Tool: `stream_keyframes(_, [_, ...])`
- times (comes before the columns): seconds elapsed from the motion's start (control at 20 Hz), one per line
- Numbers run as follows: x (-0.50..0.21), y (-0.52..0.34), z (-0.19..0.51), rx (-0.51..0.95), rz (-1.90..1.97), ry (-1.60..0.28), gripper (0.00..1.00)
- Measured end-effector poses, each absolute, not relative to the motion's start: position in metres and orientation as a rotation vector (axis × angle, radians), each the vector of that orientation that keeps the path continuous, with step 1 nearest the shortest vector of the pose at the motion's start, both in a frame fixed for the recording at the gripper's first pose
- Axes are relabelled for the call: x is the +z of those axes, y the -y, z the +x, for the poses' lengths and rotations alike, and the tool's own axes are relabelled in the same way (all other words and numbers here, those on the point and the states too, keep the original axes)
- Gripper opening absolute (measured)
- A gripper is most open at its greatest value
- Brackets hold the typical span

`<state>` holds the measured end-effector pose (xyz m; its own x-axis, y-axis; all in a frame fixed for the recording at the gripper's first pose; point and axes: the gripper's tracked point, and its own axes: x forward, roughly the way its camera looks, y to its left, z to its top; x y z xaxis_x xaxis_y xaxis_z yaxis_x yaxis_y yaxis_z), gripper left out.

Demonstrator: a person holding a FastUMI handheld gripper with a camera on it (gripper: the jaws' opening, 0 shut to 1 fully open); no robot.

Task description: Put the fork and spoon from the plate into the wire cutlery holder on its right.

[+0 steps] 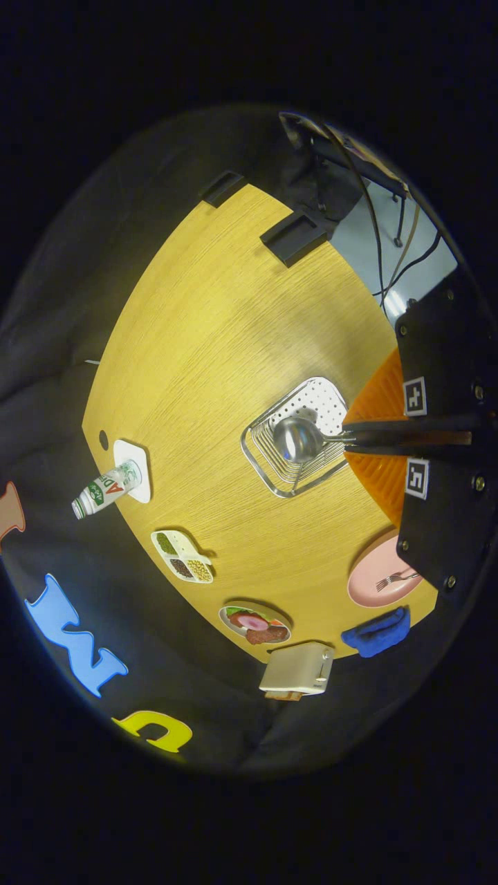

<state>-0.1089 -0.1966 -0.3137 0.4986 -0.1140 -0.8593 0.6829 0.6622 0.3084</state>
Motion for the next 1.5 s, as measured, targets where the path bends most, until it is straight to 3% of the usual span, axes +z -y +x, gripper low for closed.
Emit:
stream_keyframes(0.2, [-0.299,0.208,-0.103,-0.550,0.678,-0.884,0.20])
stream_keyframes(0.8, [-0.248,0.174,-0.088,-0.461,0.583,-0.777,0.20])
stream_keyframes(1.5, [-0.248,0.061,-0.050,-0.242,0.501,-0.825,0.20])
